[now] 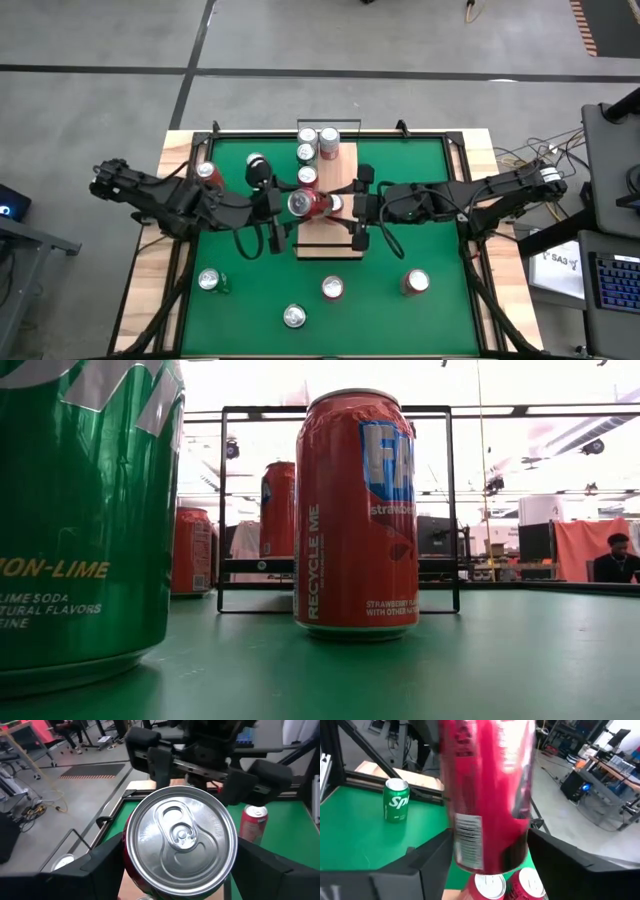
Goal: Place canned beverage on shelf
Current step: Put the red soda can on the shelf and aligned with the other red soda can
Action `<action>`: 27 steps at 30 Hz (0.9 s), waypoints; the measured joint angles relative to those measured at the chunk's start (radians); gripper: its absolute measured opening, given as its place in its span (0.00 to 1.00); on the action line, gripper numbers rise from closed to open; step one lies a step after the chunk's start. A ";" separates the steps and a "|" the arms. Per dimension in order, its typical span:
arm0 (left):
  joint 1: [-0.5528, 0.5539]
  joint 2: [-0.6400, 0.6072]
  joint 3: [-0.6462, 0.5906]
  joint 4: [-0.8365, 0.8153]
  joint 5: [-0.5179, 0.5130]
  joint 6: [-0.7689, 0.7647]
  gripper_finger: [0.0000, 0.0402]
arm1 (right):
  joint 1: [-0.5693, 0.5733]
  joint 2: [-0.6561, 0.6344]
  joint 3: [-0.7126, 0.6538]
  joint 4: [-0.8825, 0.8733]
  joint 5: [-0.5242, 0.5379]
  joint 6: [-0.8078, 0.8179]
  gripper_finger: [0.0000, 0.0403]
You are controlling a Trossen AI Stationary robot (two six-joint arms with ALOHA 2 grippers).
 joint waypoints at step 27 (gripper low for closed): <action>0.032 0.009 -0.001 0.048 -0.038 0.021 0.70 | -0.003 0.001 0.019 0.034 0.136 0.027 0.70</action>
